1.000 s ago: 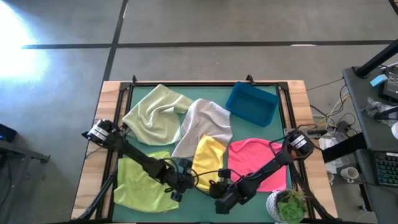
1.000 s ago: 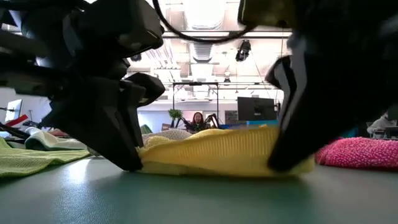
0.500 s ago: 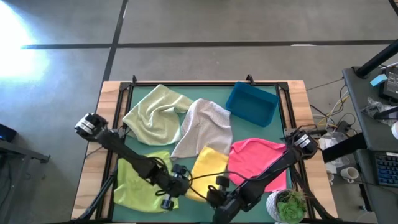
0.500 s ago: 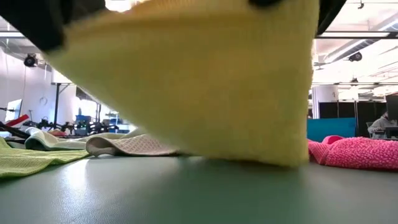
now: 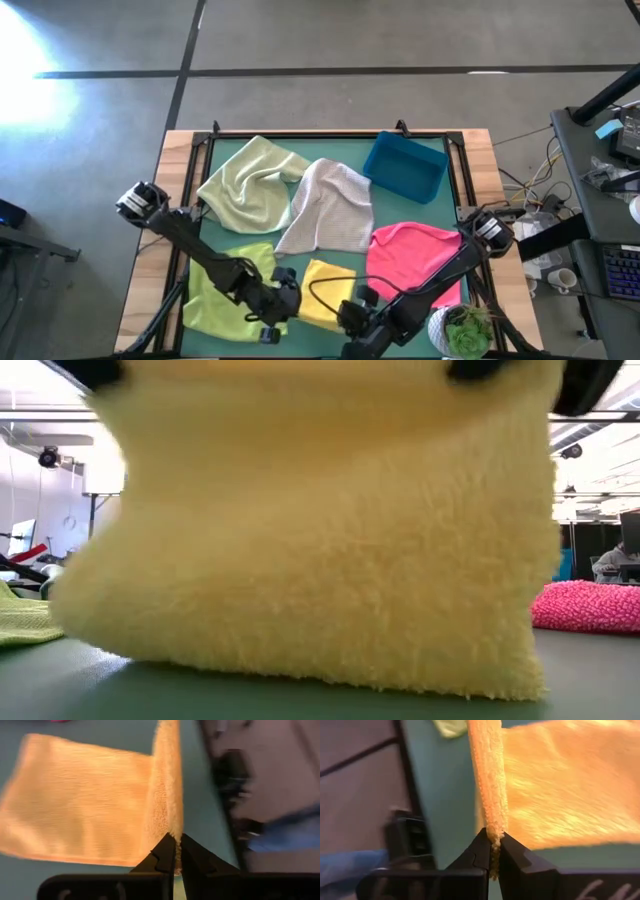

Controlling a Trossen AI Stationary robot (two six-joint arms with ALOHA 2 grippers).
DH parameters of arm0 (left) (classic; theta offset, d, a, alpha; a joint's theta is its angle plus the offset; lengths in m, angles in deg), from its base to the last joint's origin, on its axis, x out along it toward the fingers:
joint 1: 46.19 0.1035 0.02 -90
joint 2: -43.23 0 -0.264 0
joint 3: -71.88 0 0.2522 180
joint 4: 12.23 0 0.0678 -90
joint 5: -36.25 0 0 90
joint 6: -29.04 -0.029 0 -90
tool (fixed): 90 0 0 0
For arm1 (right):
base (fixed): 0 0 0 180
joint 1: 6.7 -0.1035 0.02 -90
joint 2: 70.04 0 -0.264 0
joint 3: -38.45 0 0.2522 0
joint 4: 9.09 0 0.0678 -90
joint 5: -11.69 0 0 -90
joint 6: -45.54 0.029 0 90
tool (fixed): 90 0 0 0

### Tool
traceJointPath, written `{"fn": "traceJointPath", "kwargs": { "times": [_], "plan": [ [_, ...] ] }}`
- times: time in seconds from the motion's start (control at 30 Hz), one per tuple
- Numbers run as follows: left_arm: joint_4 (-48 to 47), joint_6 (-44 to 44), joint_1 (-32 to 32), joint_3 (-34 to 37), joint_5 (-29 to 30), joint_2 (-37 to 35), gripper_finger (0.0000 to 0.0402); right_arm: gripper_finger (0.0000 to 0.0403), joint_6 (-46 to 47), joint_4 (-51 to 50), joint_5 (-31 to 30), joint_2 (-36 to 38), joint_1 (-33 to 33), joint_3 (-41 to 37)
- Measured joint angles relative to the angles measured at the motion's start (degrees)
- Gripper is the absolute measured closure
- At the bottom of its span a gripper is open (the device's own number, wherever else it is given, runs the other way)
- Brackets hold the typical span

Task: Fold microfiber towels
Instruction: Fold the yellow microfiber cloth, then put the folded yellow microfiber cloth into the blue bin

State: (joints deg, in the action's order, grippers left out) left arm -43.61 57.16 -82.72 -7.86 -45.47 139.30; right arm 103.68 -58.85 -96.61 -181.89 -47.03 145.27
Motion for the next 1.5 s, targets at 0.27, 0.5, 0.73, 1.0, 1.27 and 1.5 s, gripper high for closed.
{"fn": "traceJointPath", "kwargs": {
  "times": [0.27,0.5,0.73,1.0,1.27,1.5],
  "plan": [
    [-2.44,2.85,4.78,0.02,6.34,1.51,0.04,0.0394,6.12,-8.44,-8.11,0.0,1.85,-1.69],
    [-7.3,3.09,8.63,0.2,6.95,1.54,0.04,0.0394,6.45,-9.98,-9.7,-1.85,4.84,-2.25],
    [-7.03,3.04,10.43,0.35,6.95,1.54,0.04,0.0394,8.96,-11.91,-8.48,-2.29,6.18,-2.25],
    [-7.03,2.49,10.6,0.46,6.95,1.54,0.0371,0.0378,11.46,-11.92,-8.15,-2.27,6.38,-2.25],
    [-7.05,2.47,11.34,0.48,6.95,1.54,0.0297,0.0313,14.35,-15.79,-8.08,-2.14,7.06,-2.25],
    [-9.2,2.51,13.23,0.15,4.85,0.67,0.0261,0.0266,15.53,-21.59,-8.17,1.32,7.1,-2.25]
  ]
}}
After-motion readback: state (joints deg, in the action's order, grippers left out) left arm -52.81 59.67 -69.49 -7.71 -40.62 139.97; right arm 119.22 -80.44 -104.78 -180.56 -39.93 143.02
